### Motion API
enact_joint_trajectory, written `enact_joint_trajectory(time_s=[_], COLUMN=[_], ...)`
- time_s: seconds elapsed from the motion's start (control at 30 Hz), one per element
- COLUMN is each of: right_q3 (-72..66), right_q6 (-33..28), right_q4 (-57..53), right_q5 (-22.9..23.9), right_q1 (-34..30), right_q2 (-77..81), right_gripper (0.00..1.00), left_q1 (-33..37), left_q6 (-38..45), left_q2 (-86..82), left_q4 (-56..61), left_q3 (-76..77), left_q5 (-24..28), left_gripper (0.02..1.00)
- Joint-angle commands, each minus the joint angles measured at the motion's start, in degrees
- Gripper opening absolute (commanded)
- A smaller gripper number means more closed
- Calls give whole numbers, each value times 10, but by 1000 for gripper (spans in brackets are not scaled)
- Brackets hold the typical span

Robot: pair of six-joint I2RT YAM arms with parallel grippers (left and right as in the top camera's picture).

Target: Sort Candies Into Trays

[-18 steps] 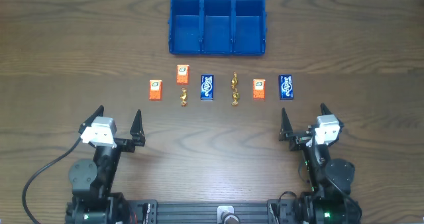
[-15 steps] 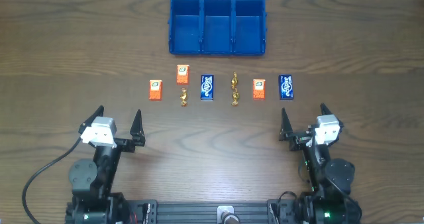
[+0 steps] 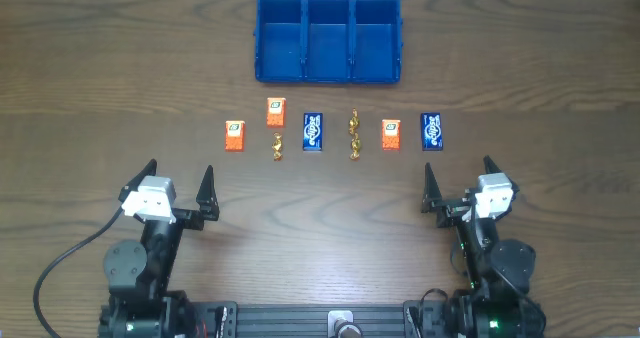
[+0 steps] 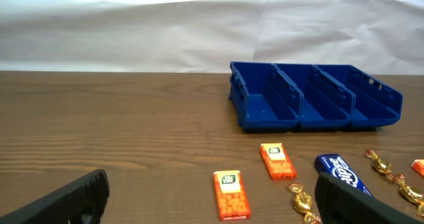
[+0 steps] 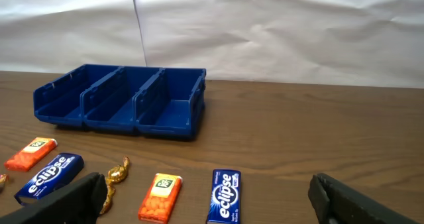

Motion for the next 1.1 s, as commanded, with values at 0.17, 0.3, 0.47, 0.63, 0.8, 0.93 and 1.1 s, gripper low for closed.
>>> enact_joint_trajectory(time_s=[0.17, 0.3, 0.47, 0.63, 0.8, 0.93, 1.1], right_q3=[-3, -3, -3, -3, -3, -3, -3], right_q6=[-7, -7, -7, -7, -7, -7, -7], right_q4=[-1, -1, -1, -1, -1, -1, -1], right_q5=[5, 5, 5, 5, 5, 5, 5], right_q1=[-2, -1, -1, -1, -1, -1, -1], right_q2=[-4, -4, -4, -4, -4, -4, -4], right_gripper=[998, 998, 998, 998, 998, 998, 998], left_q1=[2, 2, 2, 2, 2, 2, 2], left_q6=[9, 9, 9, 9, 9, 9, 18], left_q2=[-3, -3, -3, -3, -3, -3, -3], left_q4=[-18, -18, -18, -18, -18, -18, -17], left_q3=[-12, -12, -12, -12, -12, -12, -12], left_q5=[9, 10, 9, 10, 10, 10, 0], left_gripper=[998, 998, 998, 998, 998, 998, 996])
